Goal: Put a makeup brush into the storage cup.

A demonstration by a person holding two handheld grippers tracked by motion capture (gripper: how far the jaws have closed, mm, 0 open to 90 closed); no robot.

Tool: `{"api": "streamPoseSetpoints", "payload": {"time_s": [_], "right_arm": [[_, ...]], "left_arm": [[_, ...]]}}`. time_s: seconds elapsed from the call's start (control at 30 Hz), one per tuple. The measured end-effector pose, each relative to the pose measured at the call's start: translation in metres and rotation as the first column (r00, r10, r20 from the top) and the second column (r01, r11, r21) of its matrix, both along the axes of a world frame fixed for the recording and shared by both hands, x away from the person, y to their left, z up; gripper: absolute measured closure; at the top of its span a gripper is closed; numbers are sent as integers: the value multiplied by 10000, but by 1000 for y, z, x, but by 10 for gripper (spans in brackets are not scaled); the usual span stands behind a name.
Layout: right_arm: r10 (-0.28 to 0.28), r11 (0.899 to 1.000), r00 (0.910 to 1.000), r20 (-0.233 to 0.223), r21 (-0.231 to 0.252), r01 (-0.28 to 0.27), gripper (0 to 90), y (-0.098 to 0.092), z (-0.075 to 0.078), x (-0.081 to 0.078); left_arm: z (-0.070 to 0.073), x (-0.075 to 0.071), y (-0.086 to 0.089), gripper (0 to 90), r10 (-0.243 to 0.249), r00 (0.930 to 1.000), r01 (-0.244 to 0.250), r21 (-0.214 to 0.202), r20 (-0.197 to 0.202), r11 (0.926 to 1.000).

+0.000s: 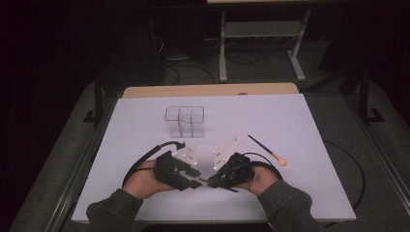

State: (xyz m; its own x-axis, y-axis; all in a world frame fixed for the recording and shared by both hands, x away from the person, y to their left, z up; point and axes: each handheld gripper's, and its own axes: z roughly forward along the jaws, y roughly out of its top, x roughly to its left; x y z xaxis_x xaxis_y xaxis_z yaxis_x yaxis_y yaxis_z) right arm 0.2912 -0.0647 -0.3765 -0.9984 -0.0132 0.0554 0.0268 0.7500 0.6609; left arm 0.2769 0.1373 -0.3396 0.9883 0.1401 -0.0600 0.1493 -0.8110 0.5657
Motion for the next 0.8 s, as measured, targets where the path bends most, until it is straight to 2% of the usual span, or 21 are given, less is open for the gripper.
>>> {"api": "streamPoseSetpoints", "payload": {"time_s": [0.13, 0.27, 0.4, 0.8], "right_arm": [[-232, 9987, 9995, -227, 459, 242, 823, -6, -2, 1], [-299, 9980, 9993, -243, 542, 311, 823, -8, -3, 2], [-153, 9983, 9999, -72, 561, 157, 822, -6, -3, 0], [53, 9963, 9998, 187, 858, -69, 823, -3, 0, -4]], "left_arm": [[-1, 1, 2, 624, 144, 9999, -146, -169, -89, 9998], [0, 2, 2, 630, 193, 9997, -200, -373, -180, 9991], [1, 2, -1, 641, 109, 9998, -114, -325, -161, 9994], [5, 3, -5, 820, -252, 9991, 237, -449, -334, 9987]]}}
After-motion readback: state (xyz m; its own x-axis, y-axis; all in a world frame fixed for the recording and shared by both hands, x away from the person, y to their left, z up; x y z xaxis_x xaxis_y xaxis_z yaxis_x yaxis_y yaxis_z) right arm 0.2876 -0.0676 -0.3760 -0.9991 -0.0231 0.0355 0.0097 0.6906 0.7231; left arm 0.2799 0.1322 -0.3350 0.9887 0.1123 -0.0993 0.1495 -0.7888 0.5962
